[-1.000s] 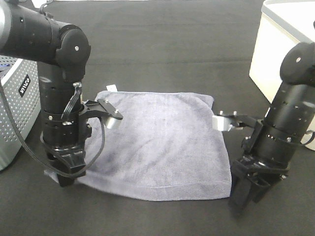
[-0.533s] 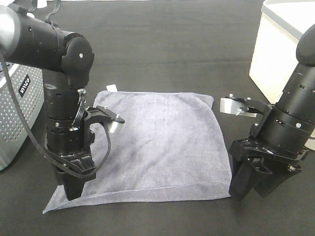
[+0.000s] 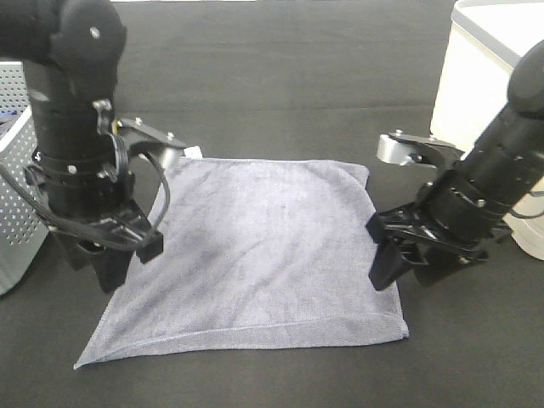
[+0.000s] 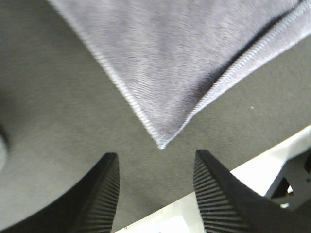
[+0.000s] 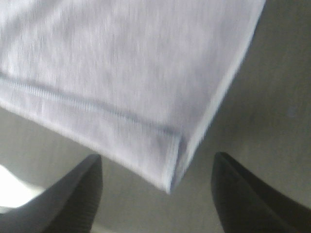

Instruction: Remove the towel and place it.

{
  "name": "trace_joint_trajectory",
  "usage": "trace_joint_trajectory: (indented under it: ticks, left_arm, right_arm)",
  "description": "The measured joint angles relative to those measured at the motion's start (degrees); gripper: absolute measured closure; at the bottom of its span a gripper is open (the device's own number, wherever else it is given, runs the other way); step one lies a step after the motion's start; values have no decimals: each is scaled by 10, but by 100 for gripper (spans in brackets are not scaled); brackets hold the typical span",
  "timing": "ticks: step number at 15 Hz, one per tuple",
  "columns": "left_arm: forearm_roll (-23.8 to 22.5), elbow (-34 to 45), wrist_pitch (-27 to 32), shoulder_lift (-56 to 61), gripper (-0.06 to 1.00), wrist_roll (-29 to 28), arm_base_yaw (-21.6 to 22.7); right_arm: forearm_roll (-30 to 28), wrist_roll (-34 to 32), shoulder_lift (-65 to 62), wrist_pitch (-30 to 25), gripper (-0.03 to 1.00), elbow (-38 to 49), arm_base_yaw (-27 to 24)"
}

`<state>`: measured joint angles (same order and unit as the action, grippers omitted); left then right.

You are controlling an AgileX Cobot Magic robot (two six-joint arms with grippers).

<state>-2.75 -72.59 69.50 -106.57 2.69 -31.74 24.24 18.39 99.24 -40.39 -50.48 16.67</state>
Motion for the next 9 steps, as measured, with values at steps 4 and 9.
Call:
trace_joint_trajectory:
  ticks: [4, 9]
  left_arm:
    - [-28, 0, 0, 25, 49, -23, 20]
    - [-37, 0, 1, 25, 49, -27, 30]
  right_arm:
    - [-52, -28, 0, 88, 35, 16, 74]
    - [-93, -49, 14, 162, 36, 49, 80]
